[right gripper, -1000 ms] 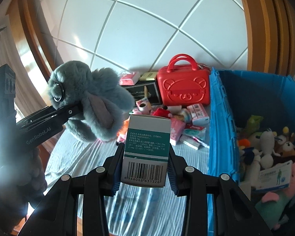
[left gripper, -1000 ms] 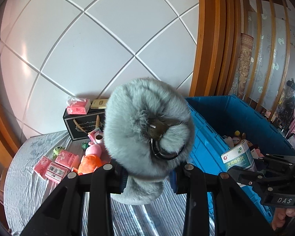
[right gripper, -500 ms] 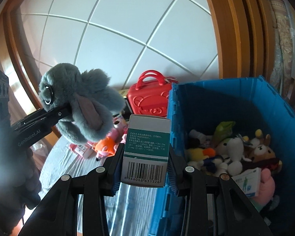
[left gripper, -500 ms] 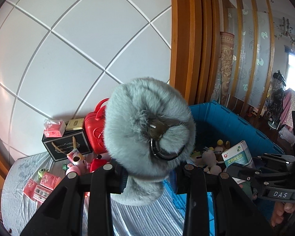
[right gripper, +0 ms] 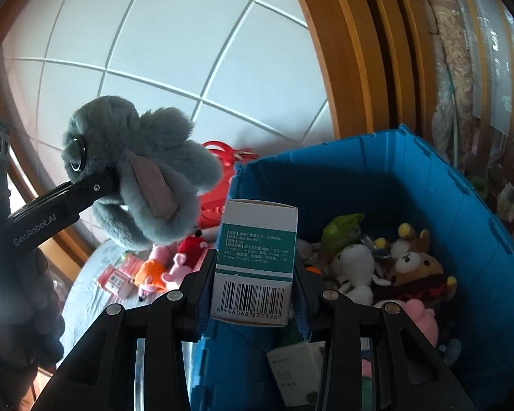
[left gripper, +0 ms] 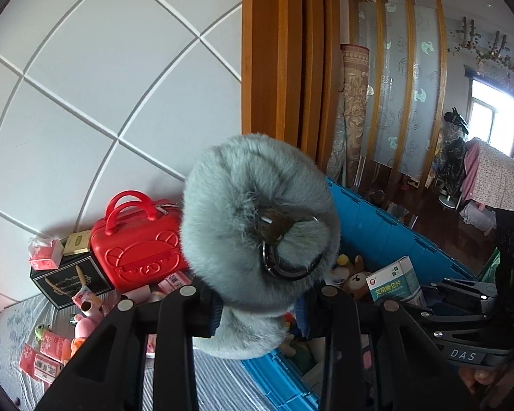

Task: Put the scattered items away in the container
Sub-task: 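Carry the grey plush and medicine box with both grippers over the blue bin, then open both grippers to drop the grey plush and medicine box into the bin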

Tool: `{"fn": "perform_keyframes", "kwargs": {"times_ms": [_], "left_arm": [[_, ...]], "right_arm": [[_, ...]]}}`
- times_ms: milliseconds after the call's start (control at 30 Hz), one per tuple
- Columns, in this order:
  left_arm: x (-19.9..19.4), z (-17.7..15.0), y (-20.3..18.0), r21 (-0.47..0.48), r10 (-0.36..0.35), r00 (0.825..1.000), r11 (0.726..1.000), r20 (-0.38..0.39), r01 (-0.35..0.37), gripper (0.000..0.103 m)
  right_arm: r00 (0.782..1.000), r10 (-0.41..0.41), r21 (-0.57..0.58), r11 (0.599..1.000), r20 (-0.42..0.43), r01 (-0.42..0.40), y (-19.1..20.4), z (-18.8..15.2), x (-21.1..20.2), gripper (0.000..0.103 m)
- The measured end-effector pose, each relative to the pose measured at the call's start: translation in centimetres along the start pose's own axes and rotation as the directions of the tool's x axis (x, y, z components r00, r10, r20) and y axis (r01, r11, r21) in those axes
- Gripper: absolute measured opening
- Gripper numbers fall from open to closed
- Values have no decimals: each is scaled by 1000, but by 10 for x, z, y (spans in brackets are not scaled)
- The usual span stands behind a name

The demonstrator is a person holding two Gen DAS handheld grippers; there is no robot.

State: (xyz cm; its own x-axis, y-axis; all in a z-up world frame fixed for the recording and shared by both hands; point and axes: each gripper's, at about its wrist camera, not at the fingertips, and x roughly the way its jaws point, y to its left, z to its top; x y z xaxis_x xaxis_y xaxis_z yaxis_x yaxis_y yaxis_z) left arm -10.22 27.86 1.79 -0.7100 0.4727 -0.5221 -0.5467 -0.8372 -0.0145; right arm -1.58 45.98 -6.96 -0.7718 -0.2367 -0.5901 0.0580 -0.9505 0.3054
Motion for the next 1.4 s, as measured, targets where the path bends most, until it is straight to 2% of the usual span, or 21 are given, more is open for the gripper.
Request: {"fn": "perform_keyframes", "kwargs": {"times_ms": [167,533,1000,1100,1133,1167,1200,1233,1400], "left_arm": [[24,14,-16,16,-31,999,999,-13,31,32],[79,22,-37,10,-77,994,997,-72,78,32],[117,27,-46,21,-65,992,997,-107,68,32],[126,26,-44,6,-44,990,999,-132,45,37],[131,26,-44,3,-36,987,999,-159,37,44],[136,25,-44,5,-23,981,1000,-190,25,59],[139,23,-43,5,-9,979,1000,-205,10,68],[138,22,-41,0,1,979,1000,-202,-1,82],[133,16,-29,-1,52,980,999,-192,-53,85]], "right_arm": [[999,-39,25,999,2,38,-26,8,3,38],[993,-105,63,993,44,102,-77,39,5,38],[992,-123,94,988,14,121,-106,61,29,38],[992,-126,90,988,8,125,-108,65,34,40],[992,-128,85,988,0,128,-107,66,37,46],[992,-126,79,989,-17,127,-107,67,40,56],[993,-117,79,990,-26,118,-106,67,42,87],[994,-108,87,990,-12,108,-106,66,40,102],[993,-115,80,990,-1,115,-101,62,33,102]]}}
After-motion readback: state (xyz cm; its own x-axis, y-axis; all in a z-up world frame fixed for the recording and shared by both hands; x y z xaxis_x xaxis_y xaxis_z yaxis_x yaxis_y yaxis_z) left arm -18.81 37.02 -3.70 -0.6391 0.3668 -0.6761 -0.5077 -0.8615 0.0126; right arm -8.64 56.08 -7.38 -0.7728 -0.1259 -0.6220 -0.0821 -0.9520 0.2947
